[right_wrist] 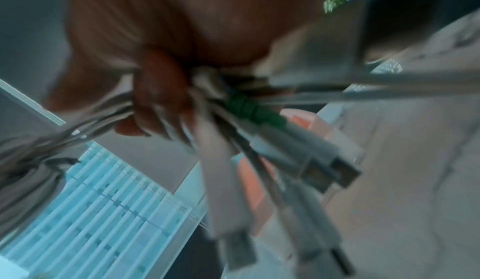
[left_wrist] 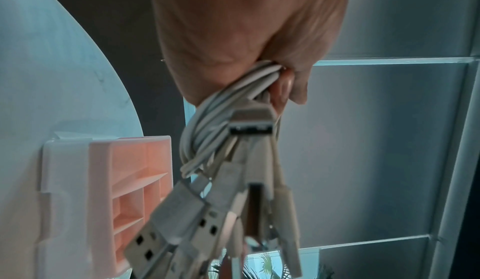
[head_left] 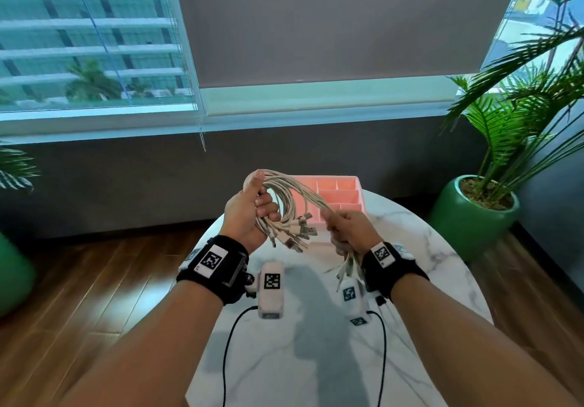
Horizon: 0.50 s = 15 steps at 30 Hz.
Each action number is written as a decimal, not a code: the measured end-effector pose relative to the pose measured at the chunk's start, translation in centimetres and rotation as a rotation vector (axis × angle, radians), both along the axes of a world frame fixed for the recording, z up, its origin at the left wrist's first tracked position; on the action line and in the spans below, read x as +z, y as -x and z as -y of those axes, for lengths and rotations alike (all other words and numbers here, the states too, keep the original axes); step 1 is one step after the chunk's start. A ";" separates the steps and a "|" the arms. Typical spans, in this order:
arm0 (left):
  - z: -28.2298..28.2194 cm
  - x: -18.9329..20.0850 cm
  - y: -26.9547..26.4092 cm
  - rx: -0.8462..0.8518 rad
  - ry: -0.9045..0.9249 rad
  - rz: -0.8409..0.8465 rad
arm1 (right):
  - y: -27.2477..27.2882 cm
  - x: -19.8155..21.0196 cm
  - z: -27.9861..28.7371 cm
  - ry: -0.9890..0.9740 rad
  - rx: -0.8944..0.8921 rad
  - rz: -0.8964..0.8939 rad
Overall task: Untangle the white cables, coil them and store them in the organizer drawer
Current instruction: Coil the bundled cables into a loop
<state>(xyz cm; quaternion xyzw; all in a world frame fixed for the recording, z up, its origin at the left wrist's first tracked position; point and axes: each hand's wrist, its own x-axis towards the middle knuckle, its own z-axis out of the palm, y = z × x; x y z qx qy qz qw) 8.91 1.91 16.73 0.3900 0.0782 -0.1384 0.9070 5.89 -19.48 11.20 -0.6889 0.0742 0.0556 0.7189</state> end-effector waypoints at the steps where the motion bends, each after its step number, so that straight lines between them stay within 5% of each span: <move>1: -0.1 0.2 0.1 -0.004 0.002 0.008 | -0.2 0.1 0.6 -0.039 0.017 -0.003; 6: 0.0 1.0 0.2 -0.022 -0.005 0.051 | -0.8 -0.1 2.0 -0.038 0.013 0.075; 11: 0.9 0.3 0.3 0.034 -0.117 0.108 | 0.1 -2.5 -0.9 0.329 -0.100 0.054; 15: 1.9 -1.1 1.0 0.130 -0.186 0.147 | 1.7 -5.8 -4.0 0.590 0.021 0.071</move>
